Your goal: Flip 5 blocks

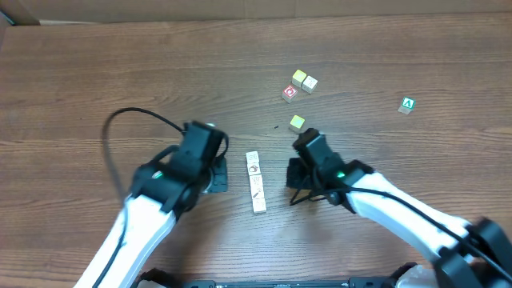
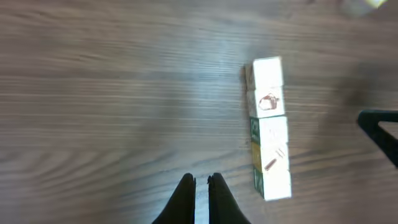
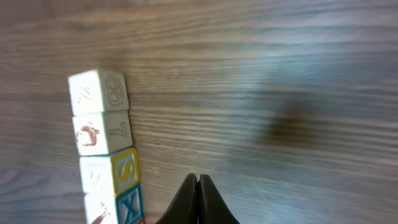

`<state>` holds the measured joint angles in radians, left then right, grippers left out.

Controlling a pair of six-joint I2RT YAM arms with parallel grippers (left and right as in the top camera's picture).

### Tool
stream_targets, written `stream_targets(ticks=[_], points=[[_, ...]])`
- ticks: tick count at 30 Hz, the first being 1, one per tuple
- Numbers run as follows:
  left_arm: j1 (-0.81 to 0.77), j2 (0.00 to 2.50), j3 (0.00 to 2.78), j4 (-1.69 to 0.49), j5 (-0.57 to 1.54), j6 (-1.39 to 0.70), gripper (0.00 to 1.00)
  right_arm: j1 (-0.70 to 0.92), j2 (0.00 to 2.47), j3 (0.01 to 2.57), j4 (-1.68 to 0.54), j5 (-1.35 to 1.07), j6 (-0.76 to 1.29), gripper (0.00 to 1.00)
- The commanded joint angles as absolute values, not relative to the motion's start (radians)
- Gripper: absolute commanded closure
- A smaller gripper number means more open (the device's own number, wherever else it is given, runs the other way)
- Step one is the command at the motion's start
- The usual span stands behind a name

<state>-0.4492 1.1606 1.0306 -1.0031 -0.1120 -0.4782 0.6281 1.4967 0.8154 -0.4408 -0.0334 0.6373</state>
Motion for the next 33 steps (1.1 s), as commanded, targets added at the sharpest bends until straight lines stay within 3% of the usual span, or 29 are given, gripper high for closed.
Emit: stream_targets(ticks=[1, 10, 16, 17, 19, 20, 21, 22, 24, 25, 26, 33], points=[[-0.447, 1.037, 1.148, -1.069, -0.198, -0.429, 0.96, 0.584, 1.385, 0.917, -0.526, 0.047, 0.593, 0.96], [-0.447, 0.691, 1.459, -1.27, -0.202, -0.356, 0.96, 0.5, 1.172, 1.246, -0.921, 0.24, 0.428, 0.96], [-0.446, 0.51, 1.584, -1.428, -0.17, -0.343, 0.96, 0.5, 1.069, 1.478, -1.036, 0.299, 0.339, 0.79], [-0.446, 0.488, 1.592, -1.449, -0.163, -0.343, 0.96, 0.5, 1.052, 1.506, -1.039, 0.299, 0.34, 0.73], [-0.446, 0.444, 1.599, -1.486, -0.155, -0.344, 0.96, 0.5, 1.013, 1.547, -1.034, 0.299, 0.34, 0.41], [-0.446, 0.426, 1.599, -1.498, -0.152, -0.344, 0.96, 0.5, 0.995, 1.557, -1.029, 0.299, 0.34, 0.17], [-0.446, 0.403, 1.599, -1.514, -0.153, -0.344, 0.95, 0.5, 0.971, 1.56, -1.02, 0.299, 0.34, 0.0], [-0.446, 0.396, 1.599, -1.518, -0.153, -0.344, 0.94, 0.5, 0.959, 1.56, -1.019, 0.299, 0.34, 0.0], [-0.446, 0.38, 1.599, -1.523, -0.161, -0.344, 0.81, 0.5, 0.934, 1.56, -1.02, 0.299, 0.34, 0.0], [-0.446, 0.376, 1.599, -1.523, -0.169, -0.344, 0.62, 0.5, 0.926, 1.56, -1.021, 0.297, 0.34, 0.0], [-0.446, 0.376, 1.599, -1.522, -0.168, -0.344, 0.01, 0.5, 0.921, 1.56, -1.027, 0.297, 0.34, 0.0], [-0.446, 0.377, 1.59, -1.523, -0.164, -0.344, 0.0, 0.5, 0.924, 1.559, -1.114, 0.298, 0.34, 0.0]])
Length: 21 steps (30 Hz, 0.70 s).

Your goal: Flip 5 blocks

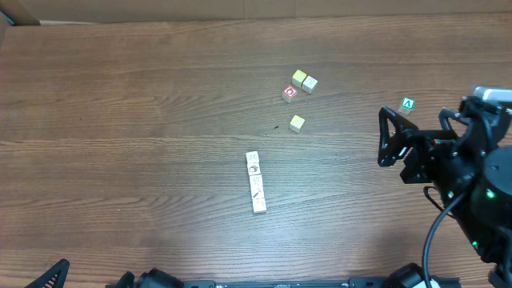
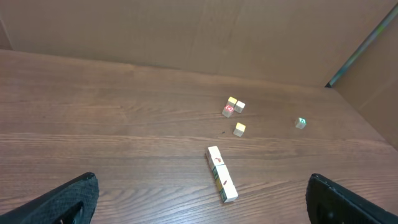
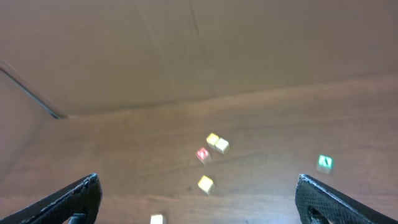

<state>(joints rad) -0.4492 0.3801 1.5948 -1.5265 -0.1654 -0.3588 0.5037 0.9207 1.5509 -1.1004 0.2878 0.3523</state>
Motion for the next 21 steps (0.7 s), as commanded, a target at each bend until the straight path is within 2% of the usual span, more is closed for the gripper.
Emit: stream_targets(ticks=[1, 21], points=[[-0.446, 0.377, 1.59, -1.523, -0.164, -0.344, 0.0, 0.5, 0.925, 1.559, -1.126, 0.297, 0.34, 0.0], [-0.446, 0.377, 1.59, -1.523, -0.164, -0.344, 0.0, 0.5, 0.927, 1.559, -1.14, 0.294, 0.34, 0.0]])
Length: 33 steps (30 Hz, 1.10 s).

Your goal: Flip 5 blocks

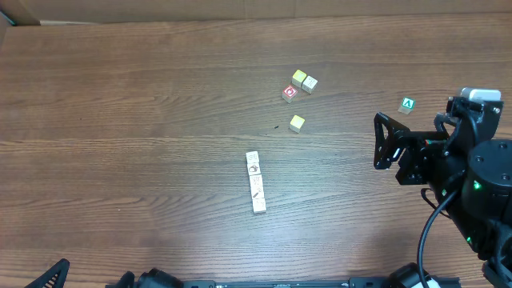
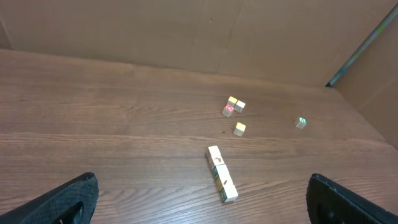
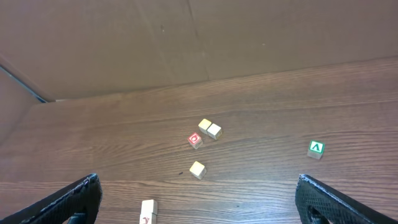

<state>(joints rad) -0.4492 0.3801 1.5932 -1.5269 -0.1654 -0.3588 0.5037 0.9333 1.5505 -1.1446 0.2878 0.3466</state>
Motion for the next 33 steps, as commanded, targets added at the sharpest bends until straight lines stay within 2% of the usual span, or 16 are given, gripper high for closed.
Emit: stream_targets(ticks=[1, 13, 22, 27, 33], points=[[-0.446, 0.377, 1.59, -1.523, -0.164, -0.344, 0.0, 0.5, 0.927, 1.559, -1.14, 0.294, 0.34, 0.0], [-0.439, 0.377, 1.589, -1.545, -0.164, -0.344, 0.0, 0.5, 0.927, 1.559, -1.14, 0.294, 0.34, 0.0], [-0.272, 0.376, 1.58, -1.57, -0.111, -0.351, 0.0, 0.5, 0.927, 1.559, -1.14, 0.294, 0.34, 0.0], [-0.183, 0.334, 1.495, -1.412, -0.101, -0.335, 0.0, 0.5, 0.927, 1.559, -1.14, 0.294, 0.34, 0.0], [-0.126, 0.147, 1.165, -1.07, 0.042, -0.222, 0.0, 0.5, 0.927, 1.559, -1.14, 0.294, 0.34, 0.0]])
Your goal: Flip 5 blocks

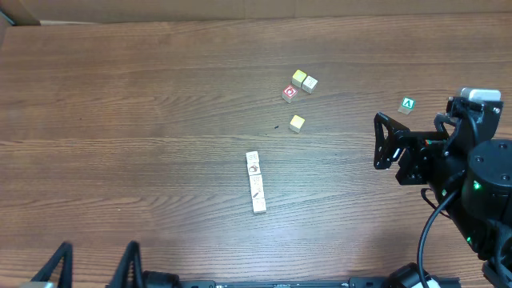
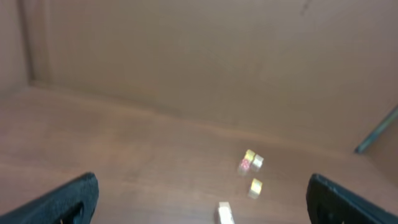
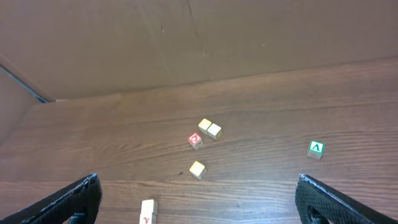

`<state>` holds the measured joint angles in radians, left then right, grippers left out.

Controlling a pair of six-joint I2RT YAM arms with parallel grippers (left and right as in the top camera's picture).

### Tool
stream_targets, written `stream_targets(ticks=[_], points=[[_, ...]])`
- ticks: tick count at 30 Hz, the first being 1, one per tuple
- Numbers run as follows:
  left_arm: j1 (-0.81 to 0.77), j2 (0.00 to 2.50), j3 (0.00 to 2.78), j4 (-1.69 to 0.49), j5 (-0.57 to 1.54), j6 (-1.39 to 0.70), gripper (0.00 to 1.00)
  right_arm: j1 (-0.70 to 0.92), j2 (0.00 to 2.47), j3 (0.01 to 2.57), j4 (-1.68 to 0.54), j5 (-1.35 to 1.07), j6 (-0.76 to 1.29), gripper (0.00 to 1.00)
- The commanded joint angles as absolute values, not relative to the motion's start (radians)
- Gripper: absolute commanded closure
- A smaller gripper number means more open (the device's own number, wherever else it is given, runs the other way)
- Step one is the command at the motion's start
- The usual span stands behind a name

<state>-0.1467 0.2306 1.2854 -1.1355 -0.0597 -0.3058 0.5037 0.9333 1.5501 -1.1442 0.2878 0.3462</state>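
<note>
A row of several pale blocks (image 1: 256,182) lies end to end at the table's middle; its far end shows in the right wrist view (image 3: 147,211) and, blurred, in the left wrist view (image 2: 224,213). Loose blocks lie beyond it: a yellow pair (image 1: 303,80), a red one (image 1: 290,93), a single yellow one (image 1: 297,122) and a green one (image 1: 408,105). My right gripper (image 1: 410,136) is open at the right side, raised and far from the row. My left gripper (image 1: 92,272) is open at the bottom left edge, holding nothing.
A brown cardboard wall (image 3: 186,43) stands along the table's far edge. The wooden table (image 1: 120,120) stretches wide to the left of the blocks. The right arm's body (image 1: 480,192) fills the lower right corner.
Both left fingers now show at the overhead view's bottom edge, where only one tip showed. The left wrist view is blurred and looks higher up the wall. The right arm and blocks are unchanged.
At first both grippers were shut and low on the table, one on each side of the block row. Then both were open and drawn back, left to the bottom left corner, right to the right side. The row stayed in place throughout.
</note>
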Motion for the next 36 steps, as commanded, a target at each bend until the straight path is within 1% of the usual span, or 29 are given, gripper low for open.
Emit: stream_targets(ticks=[1, 4, 7, 10, 13, 16, 18, 21, 23, 28, 30, 36], points=[[-0.117, 0.121, 1.107, -1.023, 0.077, -0.203, 0.0, 0.5, 0.927, 1.559, -1.14, 0.294, 0.34, 0.0], [-0.089, 0.064, 0.919, -0.868, 0.205, -0.129, 0.01, 0.5, 0.927, 1.559, -1.14, 0.294, 0.34, 0.0], [-0.074, 0.026, 0.729, -0.659, 0.35, -0.017, 0.0, 0.5, 0.927, 1.559, -1.14, 0.294, 0.34, 0.0], [-0.07, 0.003, 0.546, -0.421, 0.498, 0.148, 0.0, 0.5, 0.927, 1.559, -1.14, 0.294, 0.34, 0.0], [-0.071, 0.004, 0.405, -0.252, 0.602, 0.328, 0.01, 0.5, 0.927, 1.559, -1.14, 0.294, 0.34, 0.0], [-0.072, 0.004, 0.308, -0.151, 0.627, 0.472, 0.01, 0.5, 0.927, 1.559, -1.14, 0.294, 0.34, 0.0], [-0.072, 0.004, 0.25, -0.097, 0.61, 0.509, 0.0, 0.5, 0.927, 1.559, -1.14, 0.294, 0.34, 0.0], [-0.072, 0.004, 0.189, -0.036, 0.536, 0.441, 0.0, 0.5, 0.927, 1.559, -1.14, 0.294, 0.34, 0.0], [-0.072, 0.004, 0.159, -0.018, 0.481, 0.36, 0.01, 0.5, 0.927, 1.559, -1.14, 0.294, 0.34, 0.0], [-0.072, 0.004, 0.098, -0.016, 0.293, -0.017, 0.0, 0.5, 0.927, 1.559, -1.14, 0.294, 0.34, 0.0], [-0.072, 0.004, 0.08, -0.007, 0.226, -0.105, 0.0, 0.5, 0.927, 1.559, -1.14, 0.294, 0.34, 0.0], [-0.071, 0.003, 0.05, -0.006, 0.094, -0.12, 0.0, 0.5, 0.927, 1.559, -1.14, 0.294, 0.34, 0.0]])
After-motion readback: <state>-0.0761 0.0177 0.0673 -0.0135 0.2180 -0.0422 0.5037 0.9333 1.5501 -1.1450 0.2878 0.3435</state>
